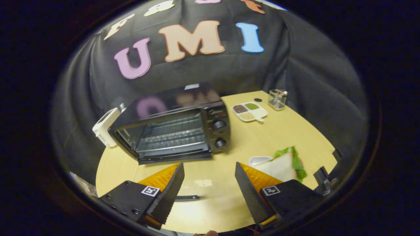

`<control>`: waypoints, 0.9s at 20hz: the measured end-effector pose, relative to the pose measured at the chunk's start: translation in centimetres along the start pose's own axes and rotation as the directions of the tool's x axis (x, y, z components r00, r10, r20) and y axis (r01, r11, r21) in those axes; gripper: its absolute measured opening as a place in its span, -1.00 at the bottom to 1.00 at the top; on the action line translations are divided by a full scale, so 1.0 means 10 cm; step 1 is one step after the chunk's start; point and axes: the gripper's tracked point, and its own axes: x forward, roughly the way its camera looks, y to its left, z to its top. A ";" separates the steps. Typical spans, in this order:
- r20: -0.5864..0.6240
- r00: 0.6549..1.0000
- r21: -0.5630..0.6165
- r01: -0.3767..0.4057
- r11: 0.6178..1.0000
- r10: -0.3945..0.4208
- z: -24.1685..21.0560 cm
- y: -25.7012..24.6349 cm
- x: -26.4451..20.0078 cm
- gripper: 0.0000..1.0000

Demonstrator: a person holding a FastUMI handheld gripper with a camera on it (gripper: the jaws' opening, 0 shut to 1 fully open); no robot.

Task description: Open the toaster oven, put the food inside, and close the toaster oven door.

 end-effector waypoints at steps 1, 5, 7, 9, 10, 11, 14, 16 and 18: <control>0.011 1.000 0.012 0.022 1.000 -0.022 0.05 -0.18 -0.04 0.94; 0.013 0.996 0.058 0.092 0.994 -0.093 0.11 -0.84 -0.10 0.93; -0.003 0.994 0.091 0.105 0.990 -0.105 0.06 -1.07 -0.09 0.91; -0.032 0.995 0.118 0.100 0.988 -0.097 -0.03 -1.26 -0.07 0.89; -0.045 0.995 0.133 0.094 0.987 -0.088 -0.07 -1.34 -0.05 0.88; -0.057 0.995 0.151 0.086 0.985 -0.078 -0.12 -1.42 -0.04 0.87; -0.091 0.995 0.211 0.049 0.976 -0.031 -0.27 -1.55 0.11 0.88; -0.124 0.992 0.229 0.017 0.973 0.012 -0.39 -1.56 0.22 0.88; -0.155 0.987 0.235 -0.011 0.972 0.049 -0.53 -1.55 0.30 0.88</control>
